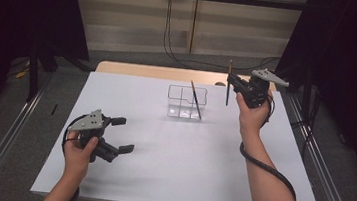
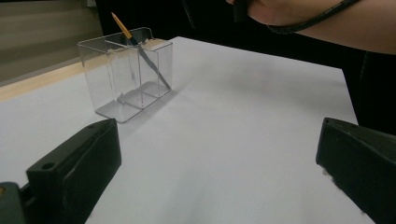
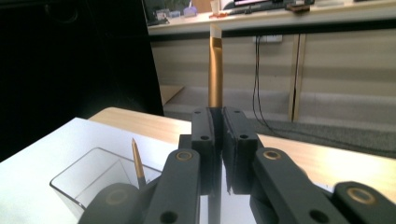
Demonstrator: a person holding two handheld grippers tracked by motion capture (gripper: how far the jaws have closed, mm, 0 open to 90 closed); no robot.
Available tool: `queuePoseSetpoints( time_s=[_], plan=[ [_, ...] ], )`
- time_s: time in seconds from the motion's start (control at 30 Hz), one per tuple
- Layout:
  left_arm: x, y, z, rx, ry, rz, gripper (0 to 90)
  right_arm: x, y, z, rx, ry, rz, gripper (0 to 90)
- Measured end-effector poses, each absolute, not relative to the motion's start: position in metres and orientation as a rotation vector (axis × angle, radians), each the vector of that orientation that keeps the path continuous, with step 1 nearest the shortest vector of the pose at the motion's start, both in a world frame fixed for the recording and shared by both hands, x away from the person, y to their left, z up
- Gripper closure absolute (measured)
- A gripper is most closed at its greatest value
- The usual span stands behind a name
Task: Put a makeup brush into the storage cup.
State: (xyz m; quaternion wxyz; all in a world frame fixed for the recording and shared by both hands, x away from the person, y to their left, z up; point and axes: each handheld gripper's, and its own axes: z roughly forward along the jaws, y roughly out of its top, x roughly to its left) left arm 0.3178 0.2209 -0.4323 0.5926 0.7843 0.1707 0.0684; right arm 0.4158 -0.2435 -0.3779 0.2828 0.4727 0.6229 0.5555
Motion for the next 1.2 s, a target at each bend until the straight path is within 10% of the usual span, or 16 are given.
queuePoseSetpoints(
  time_s=[1.2],
  plan=[
    [0.318,0.223,-0.432,1.818,0.399,0.164,0.0,0.423,-0.218,-0.372,1.146,1.666,1.596,84.1]
  ],
)
